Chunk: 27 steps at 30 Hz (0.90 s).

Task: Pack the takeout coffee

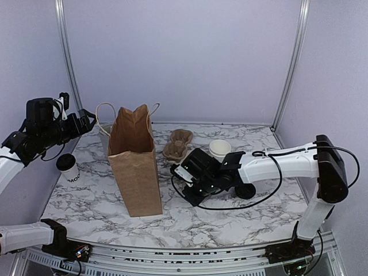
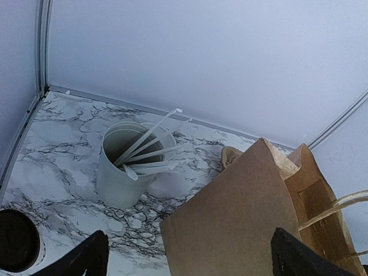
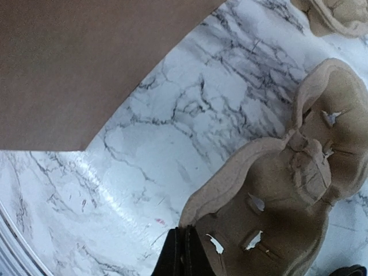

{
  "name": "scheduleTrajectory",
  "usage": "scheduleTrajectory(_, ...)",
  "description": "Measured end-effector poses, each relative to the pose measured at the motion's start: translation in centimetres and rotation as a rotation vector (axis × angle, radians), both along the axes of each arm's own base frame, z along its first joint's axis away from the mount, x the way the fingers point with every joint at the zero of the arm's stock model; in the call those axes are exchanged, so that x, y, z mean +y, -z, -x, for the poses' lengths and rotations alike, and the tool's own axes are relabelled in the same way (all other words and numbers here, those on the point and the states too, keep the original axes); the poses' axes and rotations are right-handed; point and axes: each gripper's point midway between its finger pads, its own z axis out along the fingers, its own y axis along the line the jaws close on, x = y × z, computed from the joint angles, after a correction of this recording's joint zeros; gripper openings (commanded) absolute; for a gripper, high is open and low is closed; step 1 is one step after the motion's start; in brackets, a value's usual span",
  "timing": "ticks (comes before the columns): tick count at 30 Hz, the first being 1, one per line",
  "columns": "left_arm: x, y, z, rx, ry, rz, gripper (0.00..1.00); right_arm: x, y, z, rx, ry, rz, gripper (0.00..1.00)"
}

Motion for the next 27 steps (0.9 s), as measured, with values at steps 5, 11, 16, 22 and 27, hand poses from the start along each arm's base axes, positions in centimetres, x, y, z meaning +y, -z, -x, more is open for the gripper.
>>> scheduleTrajectory(5, -0.1, 0.3, -0.2, 0.009, 0.000, -0.003, 0.99, 0.1, -0.3, 3.2, 0.057, 0.012, -0.007, 0.10)
scheduleTrajectory(11, -0.3, 1.0, -0.6, 0.033, 0.008, -0.005, 0.99, 0.6, -0.3, 4.8, 0.105, 0.024, -0.022, 0.48)
scheduleTrajectory(16, -0.3, 0.8, -0.5, 0.026, 0.008, -0.004, 0.99, 0.1, -1.5, 4.3, 0.083, 0.008, -0.033, 0.62)
scheduleTrajectory(22, -0.1, -0.1, 0.1, -0.002, 0.007, 0.004, 0.99, -2.4, -4.7, 0.9, 0.015, 0.047, -0.086, 0.62)
scheduleTrajectory(27, -0.1, -0.4, 0.3, -0.011, 0.007, 0.005, 0.99, -5.7, -3.8, -2.0, 0.015, 0.133, -0.067, 0.64)
